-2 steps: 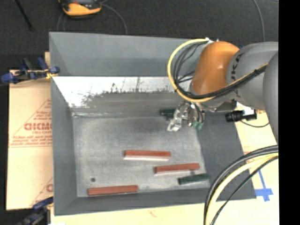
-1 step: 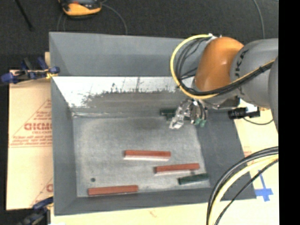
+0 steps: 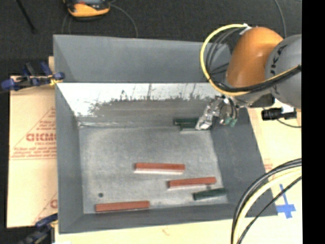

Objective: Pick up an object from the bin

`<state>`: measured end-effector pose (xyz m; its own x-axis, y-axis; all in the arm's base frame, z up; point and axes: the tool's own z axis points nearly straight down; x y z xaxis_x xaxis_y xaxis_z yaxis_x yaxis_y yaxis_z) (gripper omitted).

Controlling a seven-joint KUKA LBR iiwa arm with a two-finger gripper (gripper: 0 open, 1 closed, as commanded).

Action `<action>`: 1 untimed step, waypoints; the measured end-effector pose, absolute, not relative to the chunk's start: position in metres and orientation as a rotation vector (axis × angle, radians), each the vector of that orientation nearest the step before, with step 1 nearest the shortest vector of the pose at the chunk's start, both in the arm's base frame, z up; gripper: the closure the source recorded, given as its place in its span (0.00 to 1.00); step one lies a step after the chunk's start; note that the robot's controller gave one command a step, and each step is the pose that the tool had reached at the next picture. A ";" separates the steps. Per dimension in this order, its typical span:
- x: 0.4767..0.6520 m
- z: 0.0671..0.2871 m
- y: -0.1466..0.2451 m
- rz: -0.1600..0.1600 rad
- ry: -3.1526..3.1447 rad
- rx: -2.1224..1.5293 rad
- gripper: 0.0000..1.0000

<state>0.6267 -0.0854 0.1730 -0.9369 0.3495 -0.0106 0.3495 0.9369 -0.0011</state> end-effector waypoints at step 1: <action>0.624 0.177 -0.071 -0.004 3.082 0.587 1.00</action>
Offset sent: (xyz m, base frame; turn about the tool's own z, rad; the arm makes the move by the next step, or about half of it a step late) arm -0.0068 -0.0220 -0.0273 -0.1544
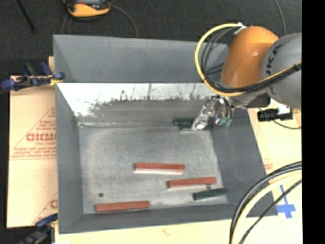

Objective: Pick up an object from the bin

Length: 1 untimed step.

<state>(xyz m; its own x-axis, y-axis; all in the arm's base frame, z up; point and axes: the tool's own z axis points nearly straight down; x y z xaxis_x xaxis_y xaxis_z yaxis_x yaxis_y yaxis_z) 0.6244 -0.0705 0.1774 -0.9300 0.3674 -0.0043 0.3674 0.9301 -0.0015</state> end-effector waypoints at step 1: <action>0.620 0.144 -0.111 -0.004 3.124 0.322 0.00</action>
Offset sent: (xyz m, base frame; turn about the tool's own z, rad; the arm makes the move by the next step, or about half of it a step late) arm 0.0000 0.0000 0.0000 0.0000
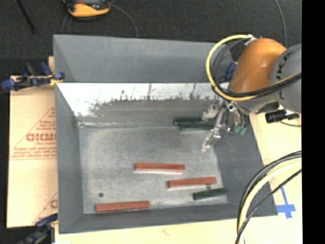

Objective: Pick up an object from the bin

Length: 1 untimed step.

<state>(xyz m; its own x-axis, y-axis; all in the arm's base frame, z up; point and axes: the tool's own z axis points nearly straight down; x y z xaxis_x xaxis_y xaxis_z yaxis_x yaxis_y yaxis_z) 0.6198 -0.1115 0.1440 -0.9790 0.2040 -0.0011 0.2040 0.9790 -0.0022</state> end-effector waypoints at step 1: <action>0.621 0.147 -0.109 -0.003 3.121 0.318 0.00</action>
Offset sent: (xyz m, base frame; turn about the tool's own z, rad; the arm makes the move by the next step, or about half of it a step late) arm -0.0398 0.0684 -0.0616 -0.2135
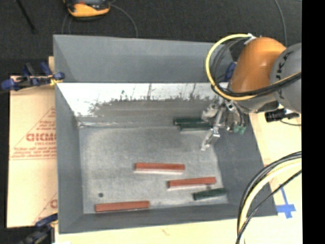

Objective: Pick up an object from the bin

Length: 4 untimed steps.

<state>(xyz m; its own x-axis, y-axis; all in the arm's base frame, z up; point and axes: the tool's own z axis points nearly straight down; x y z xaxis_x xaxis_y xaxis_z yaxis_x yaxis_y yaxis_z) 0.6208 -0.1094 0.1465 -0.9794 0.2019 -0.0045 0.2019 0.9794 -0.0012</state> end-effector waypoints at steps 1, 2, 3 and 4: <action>0.611 0.131 -0.094 -0.007 3.120 0.228 0.00; 0.602 0.114 -0.076 -0.003 3.135 0.132 0.00; 0.628 0.089 -0.099 0.003 3.131 -0.112 0.00; 0.593 0.088 -0.077 -0.013 3.107 -0.267 0.00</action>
Offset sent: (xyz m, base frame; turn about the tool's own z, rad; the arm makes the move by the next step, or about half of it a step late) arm -0.0180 0.0594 -0.0765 0.0184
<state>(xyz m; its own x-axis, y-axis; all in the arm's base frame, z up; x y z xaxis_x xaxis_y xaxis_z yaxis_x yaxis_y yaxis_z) 0.5933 -0.0769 0.0883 -0.9850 -0.1710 -0.0223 -0.1708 0.9853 -0.0103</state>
